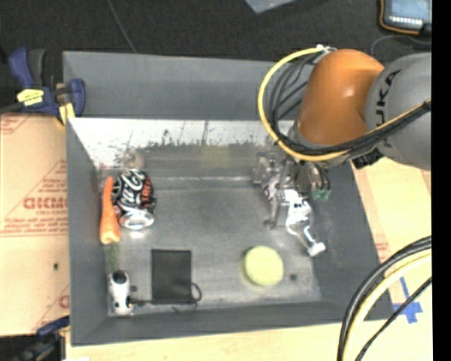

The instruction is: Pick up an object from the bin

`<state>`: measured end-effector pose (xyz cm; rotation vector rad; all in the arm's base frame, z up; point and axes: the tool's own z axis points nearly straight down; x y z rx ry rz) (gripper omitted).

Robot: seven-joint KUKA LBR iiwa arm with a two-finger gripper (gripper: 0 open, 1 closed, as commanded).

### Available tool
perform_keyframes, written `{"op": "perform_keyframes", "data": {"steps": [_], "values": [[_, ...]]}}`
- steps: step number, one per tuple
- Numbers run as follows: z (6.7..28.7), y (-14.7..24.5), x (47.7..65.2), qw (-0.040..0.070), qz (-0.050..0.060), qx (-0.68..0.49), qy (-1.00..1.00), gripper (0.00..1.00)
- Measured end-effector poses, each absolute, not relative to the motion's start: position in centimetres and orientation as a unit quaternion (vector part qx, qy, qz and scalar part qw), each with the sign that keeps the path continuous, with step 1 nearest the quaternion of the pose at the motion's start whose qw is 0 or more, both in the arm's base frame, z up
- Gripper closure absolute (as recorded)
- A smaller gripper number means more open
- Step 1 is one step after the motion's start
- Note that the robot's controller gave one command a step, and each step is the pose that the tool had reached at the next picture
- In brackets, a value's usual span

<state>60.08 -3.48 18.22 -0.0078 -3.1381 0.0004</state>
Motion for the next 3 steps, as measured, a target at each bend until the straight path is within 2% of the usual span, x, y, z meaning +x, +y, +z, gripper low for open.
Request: {"op": "perform_keyframes", "data": {"steps": [1, 2, 3], "values": [[18.7, -3.5, 60.2, -0.002, 0.000, -0.002, -1.000, 0.00], [15.5, -4.5, 59.0, -0.006, 0.001, 0.020, -1.000, 0.00], [12.6, -4.7, 53.4, -0.001, 0.001, 0.063, -0.998, 0.00]]}}
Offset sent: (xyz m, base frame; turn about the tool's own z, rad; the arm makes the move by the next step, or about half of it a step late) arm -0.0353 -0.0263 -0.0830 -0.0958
